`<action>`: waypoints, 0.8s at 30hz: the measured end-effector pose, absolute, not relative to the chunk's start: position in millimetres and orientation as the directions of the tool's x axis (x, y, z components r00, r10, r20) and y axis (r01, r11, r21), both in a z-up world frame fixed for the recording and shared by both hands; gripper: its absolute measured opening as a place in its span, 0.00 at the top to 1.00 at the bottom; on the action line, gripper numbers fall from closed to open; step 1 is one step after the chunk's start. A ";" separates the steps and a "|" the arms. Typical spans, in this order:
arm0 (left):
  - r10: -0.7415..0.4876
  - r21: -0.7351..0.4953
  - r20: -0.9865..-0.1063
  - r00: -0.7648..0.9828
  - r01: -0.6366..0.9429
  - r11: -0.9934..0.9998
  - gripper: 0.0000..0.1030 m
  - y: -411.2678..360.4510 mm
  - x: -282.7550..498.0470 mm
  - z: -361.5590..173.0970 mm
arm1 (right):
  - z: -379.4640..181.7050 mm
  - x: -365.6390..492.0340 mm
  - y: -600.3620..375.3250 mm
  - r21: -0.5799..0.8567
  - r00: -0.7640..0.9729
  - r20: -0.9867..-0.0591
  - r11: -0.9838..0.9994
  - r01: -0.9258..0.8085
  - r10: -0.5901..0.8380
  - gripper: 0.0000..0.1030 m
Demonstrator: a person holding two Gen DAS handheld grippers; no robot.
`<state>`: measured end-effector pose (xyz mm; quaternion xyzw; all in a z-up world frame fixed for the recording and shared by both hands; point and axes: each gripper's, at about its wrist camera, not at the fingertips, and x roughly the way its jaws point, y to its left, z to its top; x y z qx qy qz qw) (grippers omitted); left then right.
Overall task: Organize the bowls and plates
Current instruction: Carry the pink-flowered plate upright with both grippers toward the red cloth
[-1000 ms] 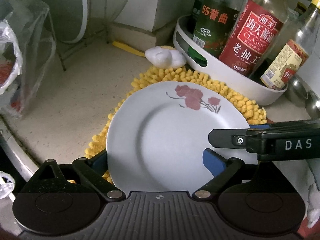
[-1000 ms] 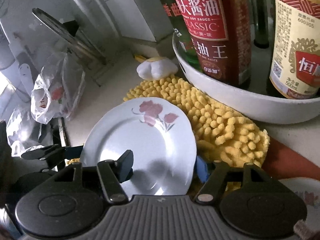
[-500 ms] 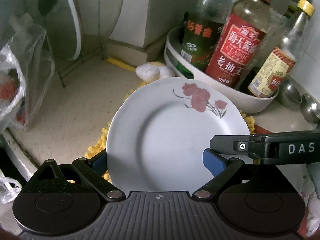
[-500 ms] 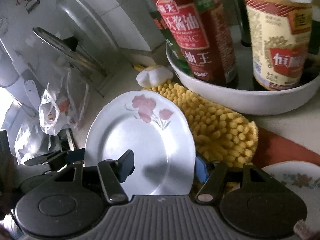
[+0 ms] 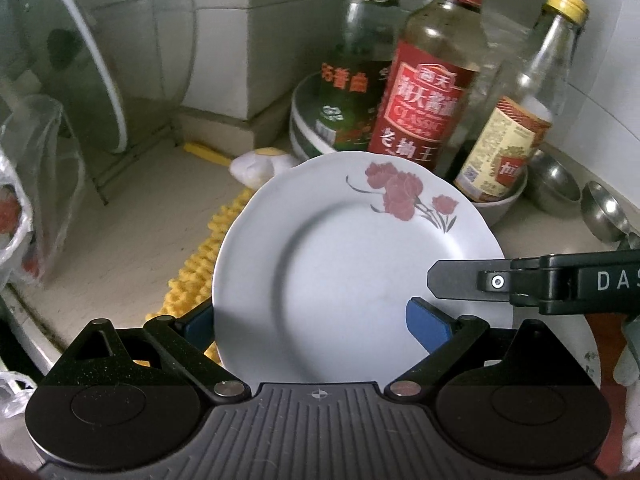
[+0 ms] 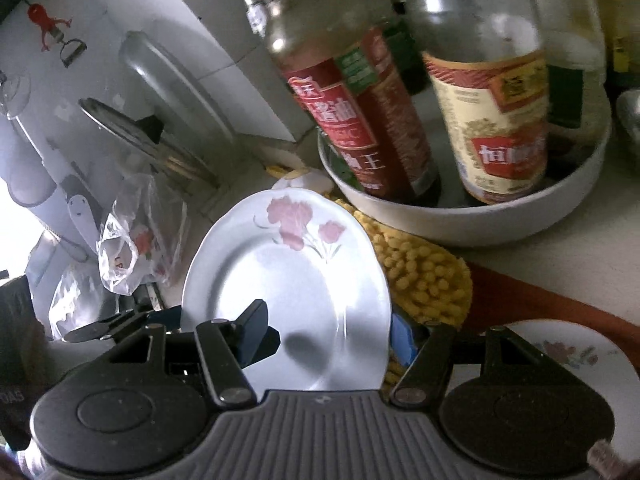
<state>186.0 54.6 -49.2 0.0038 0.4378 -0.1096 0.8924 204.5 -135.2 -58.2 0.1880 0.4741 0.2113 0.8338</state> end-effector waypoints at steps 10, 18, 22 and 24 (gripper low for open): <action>-0.221 -0.083 -0.784 0.580 0.255 0.963 0.05 19.3 183.2 -47.9 | -51.6 190.3 -168.9 0.526 0.493 -0.702 0.841 -0.128 0.514 0.41; -0.258 -0.085 -0.786 0.561 0.316 0.945 0.04 -14.9 177.1 -49.0 | -50.1 175.6 -199.7 0.523 0.517 -0.708 0.849 -0.073 0.481 0.41; -0.277 -0.085 -0.785 0.555 0.346 0.934 0.04 -31.4 175.8 -49.3 | -47.9 166.4 -216.6 0.522 0.527 -0.713 0.852 -0.043 0.463 0.41; -0.286 -0.085 -0.783 0.552 0.360 0.929 0.04 -39.4 174.1 -48.7 | -47.0 161.8 -225.0 0.522 0.532 -0.714 0.852 -0.029 0.455 0.41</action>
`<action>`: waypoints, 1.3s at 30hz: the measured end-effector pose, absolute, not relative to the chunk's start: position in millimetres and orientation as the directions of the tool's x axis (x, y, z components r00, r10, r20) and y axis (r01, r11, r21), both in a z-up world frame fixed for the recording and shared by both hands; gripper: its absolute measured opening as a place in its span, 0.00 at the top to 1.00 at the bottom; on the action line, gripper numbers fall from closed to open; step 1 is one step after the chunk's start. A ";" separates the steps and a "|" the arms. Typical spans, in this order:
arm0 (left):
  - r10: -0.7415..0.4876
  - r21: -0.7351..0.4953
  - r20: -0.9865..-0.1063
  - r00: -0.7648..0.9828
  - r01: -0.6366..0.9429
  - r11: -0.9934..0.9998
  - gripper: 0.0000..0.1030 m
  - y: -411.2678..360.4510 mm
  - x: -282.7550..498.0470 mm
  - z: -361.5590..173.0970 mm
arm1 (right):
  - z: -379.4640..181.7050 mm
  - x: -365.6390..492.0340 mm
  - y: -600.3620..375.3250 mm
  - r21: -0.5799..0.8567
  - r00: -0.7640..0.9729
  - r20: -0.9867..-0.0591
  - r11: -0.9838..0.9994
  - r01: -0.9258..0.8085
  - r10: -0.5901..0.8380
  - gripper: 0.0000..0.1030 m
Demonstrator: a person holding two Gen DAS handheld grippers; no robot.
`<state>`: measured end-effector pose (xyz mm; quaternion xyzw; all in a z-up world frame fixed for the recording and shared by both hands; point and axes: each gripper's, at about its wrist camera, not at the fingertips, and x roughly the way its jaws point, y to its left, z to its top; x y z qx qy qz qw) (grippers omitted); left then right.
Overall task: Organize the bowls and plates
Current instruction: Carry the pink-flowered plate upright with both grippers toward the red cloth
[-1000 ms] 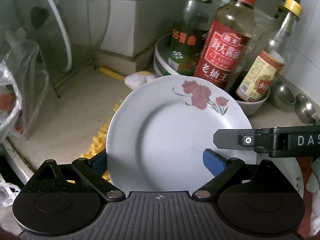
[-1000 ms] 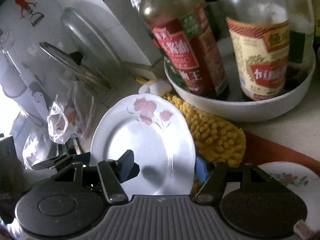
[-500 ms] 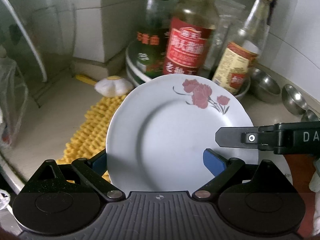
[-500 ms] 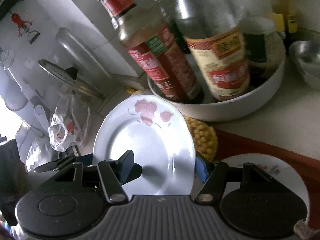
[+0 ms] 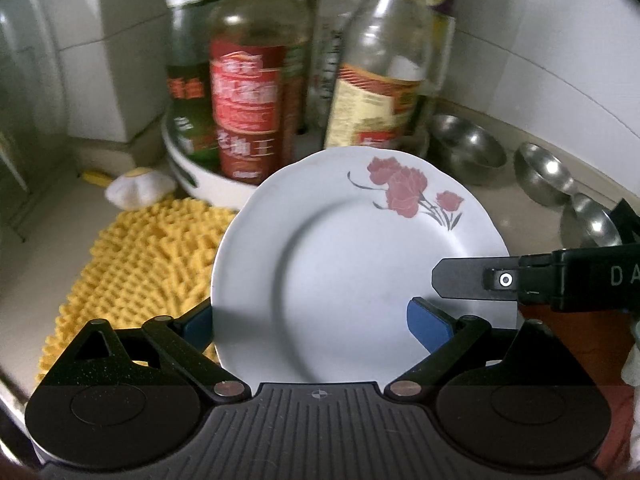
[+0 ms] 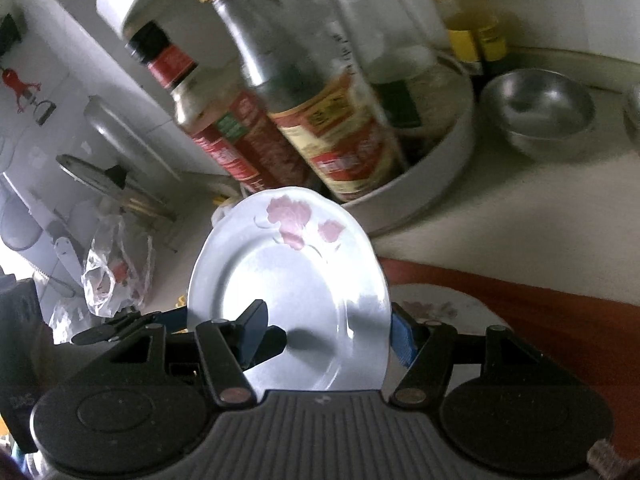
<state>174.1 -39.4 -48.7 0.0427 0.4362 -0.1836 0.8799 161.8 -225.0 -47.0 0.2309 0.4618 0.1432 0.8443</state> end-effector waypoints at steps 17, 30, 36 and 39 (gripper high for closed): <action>-0.318 -0.082 -0.806 0.499 0.438 0.895 0.03 -87.6 153.3 -60.3 | -51.5 123.9 -278.2 0.527 0.530 -0.741 0.846 0.079 0.412 0.41; -0.296 -0.072 -0.827 0.478 0.432 0.899 0.03 -91.7 144.9 -68.6 | -63.7 114.4 -285.0 0.533 0.480 -0.767 0.839 0.106 0.426 0.41; -0.297 -0.074 -0.831 0.470 0.435 0.898 0.03 -91.2 146.0 -70.3 | -66.7 115.0 -283.7 0.531 0.464 -0.776 0.840 0.115 0.427 0.41; -0.299 -0.080 -0.837 0.457 0.439 0.895 0.03 -90.6 147.0 -73.6 | -67.7 115.5 -283.2 0.527 0.459 -0.781 0.842 0.119 0.424 0.41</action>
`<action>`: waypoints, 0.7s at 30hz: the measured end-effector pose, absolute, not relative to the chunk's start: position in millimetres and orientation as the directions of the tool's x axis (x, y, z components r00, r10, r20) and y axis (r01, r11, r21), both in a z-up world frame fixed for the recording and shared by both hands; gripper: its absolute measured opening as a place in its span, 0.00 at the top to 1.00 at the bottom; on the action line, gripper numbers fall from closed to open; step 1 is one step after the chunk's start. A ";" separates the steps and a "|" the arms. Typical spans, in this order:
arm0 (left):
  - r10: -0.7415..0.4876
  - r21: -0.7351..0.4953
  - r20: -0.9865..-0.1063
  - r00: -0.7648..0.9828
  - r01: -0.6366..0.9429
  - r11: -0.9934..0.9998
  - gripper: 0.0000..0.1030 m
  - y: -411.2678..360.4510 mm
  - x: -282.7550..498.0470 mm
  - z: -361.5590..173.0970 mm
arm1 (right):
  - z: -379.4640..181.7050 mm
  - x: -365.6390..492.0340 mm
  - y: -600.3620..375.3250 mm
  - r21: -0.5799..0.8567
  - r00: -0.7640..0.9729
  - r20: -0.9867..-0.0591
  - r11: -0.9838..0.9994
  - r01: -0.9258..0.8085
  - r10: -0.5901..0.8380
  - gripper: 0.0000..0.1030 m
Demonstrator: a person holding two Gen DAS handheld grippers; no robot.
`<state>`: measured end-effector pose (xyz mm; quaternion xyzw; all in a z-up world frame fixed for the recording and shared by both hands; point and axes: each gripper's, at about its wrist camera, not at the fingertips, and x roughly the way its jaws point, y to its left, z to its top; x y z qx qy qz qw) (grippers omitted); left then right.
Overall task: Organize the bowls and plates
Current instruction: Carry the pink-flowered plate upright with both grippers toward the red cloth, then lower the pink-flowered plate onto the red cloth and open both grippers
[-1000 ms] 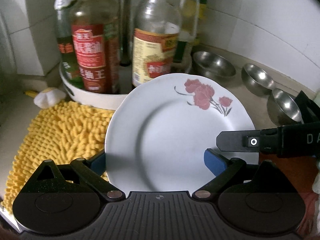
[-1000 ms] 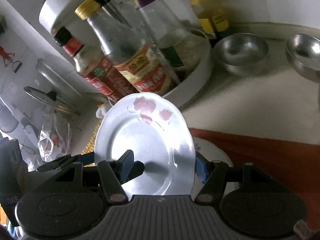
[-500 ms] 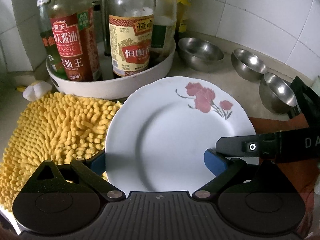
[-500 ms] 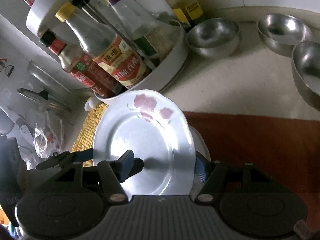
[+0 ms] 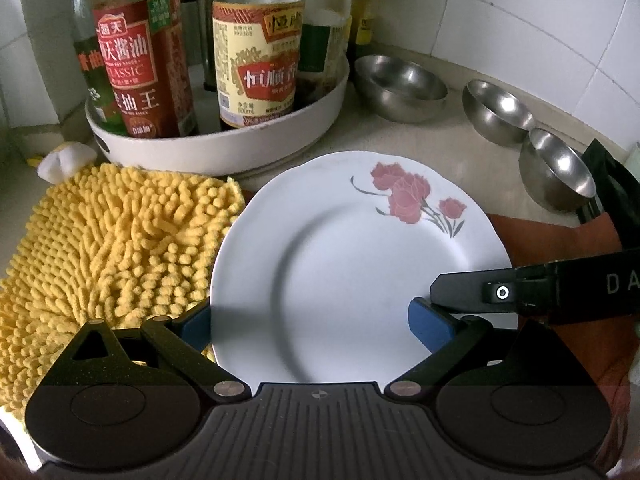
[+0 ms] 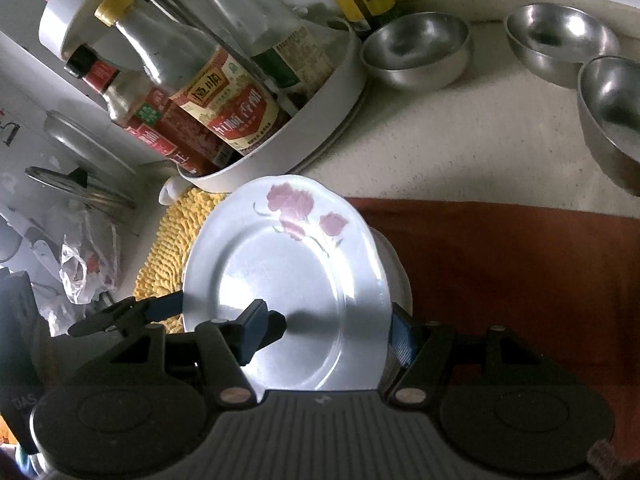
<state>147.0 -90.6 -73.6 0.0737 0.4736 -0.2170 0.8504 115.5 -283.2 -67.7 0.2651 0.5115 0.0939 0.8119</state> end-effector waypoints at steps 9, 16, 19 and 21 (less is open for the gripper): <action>-0.311 -0.095 -0.845 0.435 0.450 0.888 0.03 -85.1 151.9 -79.6 | -74.0 117.1 -276.4 0.499 0.439 -0.804 0.857 0.132 0.401 0.41; -0.320 -0.107 -0.852 0.415 0.459 0.882 0.04 -80.0 154.7 -80.6 | -75.1 120.5 -268.2 0.470 0.432 -0.819 0.874 0.125 0.378 0.41; -0.328 -0.120 -0.856 0.400 0.463 0.878 0.04 -75.4 155.5 -82.0 | -74.6 120.3 -263.3 0.450 0.427 -0.829 0.885 0.123 0.362 0.41; -0.334 -0.128 -0.856 0.394 0.465 0.876 0.04 -72.8 156.7 -83.2 | -74.3 120.9 -260.1 0.438 0.422 -0.835 0.891 0.121 0.353 0.41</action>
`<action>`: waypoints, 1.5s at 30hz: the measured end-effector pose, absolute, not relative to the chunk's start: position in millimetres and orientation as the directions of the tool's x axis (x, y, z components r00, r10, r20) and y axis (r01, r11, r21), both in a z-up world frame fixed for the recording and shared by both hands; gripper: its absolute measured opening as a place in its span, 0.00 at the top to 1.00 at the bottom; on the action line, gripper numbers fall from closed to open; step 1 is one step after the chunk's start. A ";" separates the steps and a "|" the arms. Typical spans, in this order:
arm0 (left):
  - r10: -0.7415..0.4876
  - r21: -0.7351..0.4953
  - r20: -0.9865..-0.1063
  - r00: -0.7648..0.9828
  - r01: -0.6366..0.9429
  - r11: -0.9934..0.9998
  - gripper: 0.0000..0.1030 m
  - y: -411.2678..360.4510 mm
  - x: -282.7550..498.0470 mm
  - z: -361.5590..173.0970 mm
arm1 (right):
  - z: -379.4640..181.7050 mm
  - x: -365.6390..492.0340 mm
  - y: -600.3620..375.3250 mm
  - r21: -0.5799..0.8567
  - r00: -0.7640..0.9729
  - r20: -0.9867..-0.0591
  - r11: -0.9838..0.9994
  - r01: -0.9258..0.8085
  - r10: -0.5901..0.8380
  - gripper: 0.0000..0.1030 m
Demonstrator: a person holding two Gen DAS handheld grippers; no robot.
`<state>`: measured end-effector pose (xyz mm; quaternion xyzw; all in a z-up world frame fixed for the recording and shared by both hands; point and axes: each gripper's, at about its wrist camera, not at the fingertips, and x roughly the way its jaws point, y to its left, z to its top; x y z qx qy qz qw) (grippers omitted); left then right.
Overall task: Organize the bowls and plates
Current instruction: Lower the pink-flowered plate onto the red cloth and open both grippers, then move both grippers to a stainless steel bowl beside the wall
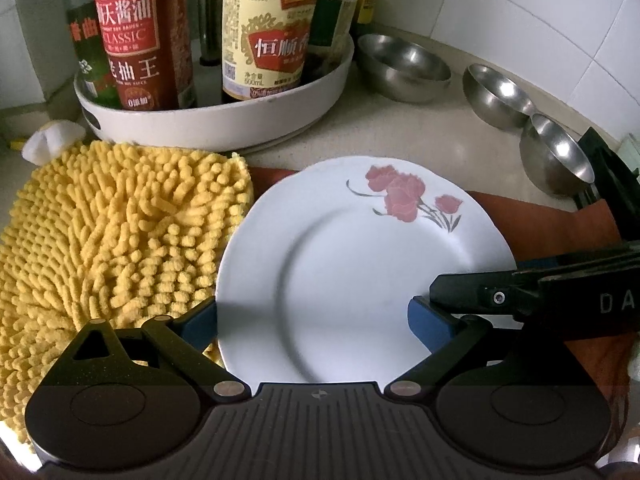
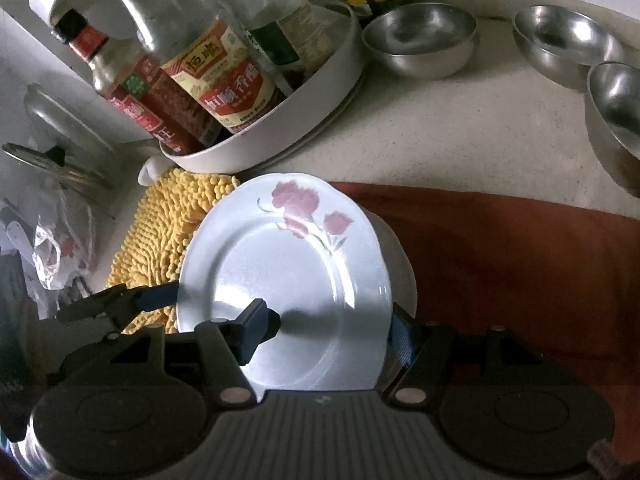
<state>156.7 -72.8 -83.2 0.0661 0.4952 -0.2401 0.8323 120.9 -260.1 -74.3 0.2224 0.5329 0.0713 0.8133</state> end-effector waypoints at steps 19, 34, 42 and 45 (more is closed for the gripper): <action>-0.299 -0.069 -0.832 0.468 0.447 0.892 0.05 -66.6 160.9 -61.2 | -58.7 114.7 -249.9 0.283 0.529 -0.824 0.956 0.076 0.202 0.36; -0.378 -0.104 -0.814 0.441 0.530 0.842 0.02 -179.7 164.1 -48.3 | -48.1 84.9 -358.5 0.300 0.599 -0.788 0.938 0.172 0.142 0.36; -0.429 -0.170 -0.788 0.443 0.512 0.842 0.02 -216.4 180.9 -41.9 | -26.3 90.8 -411.1 0.264 0.646 -0.759 0.945 0.193 0.080 0.36; -0.453 -0.176 -0.781 0.431 0.544 0.820 0.02 -233.4 185.8 -40.4 | -21.8 101.5 -427.7 0.249 0.652 -0.755 0.949 0.193 0.066 0.36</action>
